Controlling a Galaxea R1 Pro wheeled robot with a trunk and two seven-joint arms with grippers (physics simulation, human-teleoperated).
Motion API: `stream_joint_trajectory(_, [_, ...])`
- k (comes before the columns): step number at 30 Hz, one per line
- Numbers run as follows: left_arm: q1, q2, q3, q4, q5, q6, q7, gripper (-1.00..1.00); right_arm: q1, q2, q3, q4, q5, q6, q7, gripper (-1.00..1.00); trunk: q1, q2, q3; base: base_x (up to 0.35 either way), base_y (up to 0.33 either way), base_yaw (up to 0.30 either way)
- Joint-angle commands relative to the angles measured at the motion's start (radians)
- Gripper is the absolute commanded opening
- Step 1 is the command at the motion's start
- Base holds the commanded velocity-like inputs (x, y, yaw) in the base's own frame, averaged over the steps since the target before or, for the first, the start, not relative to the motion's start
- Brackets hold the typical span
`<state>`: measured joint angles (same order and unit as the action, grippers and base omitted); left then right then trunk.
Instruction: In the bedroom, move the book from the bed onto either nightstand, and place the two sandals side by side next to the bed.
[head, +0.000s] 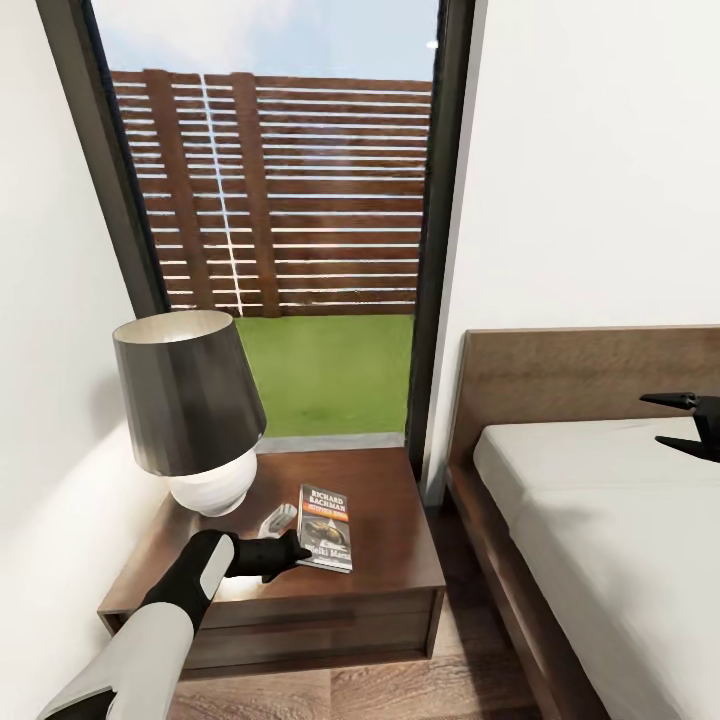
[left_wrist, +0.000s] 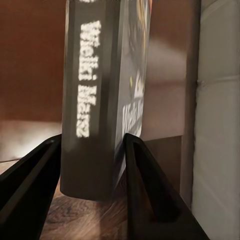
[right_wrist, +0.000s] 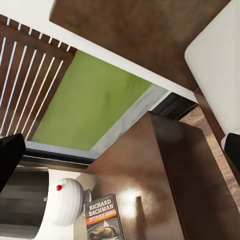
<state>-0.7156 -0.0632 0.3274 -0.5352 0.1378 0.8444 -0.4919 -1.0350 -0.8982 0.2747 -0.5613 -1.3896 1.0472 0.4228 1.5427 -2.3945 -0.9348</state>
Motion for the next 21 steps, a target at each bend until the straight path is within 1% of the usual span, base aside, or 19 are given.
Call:
stream_joint_trajectory(1, [-0.001, -0.001, 0.007, -0.001, 0.001, 0.007, 0.0, -1.0, -0.002, -0.001, 0.006, 0.001, 0.004, 0.0, 0.01, 1.0, 0.0, -0.001, -0.001, 0.0, 0.0, 0.0])
stream_joint_trajectory(7, [-0.001, -0.002, 0.007, -0.001, 0.001, 0.007, 0.0, -1.0, -0.002, -0.001, 0.006, 0.001, 0.004, 0.0, 0.01, 1.0, 0.0, -0.001, -0.001, 0.0, 0.0, 0.0])
stream_joint_trajectory(11, [-0.001, -0.002, 0.007, -0.001, 0.001, 0.007, 0.0, -1.0, -0.002, -0.001, 0.006, 0.001, 0.004, 0.0, 0.01, 1.0, 0.015, -0.029, -0.014, 0.0, 0.0, 0.0])
stream_joint_trajectory(21, [-0.001, -0.003, 0.007, -0.001, 0.0, 0.007, 0.0, -1.0, -0.002, -0.002, 0.006, 0.003, 0.004, 0.0, 0.01, 1.0, 0.015, -0.029, -0.014, 0.0, 0.0, 0.0])
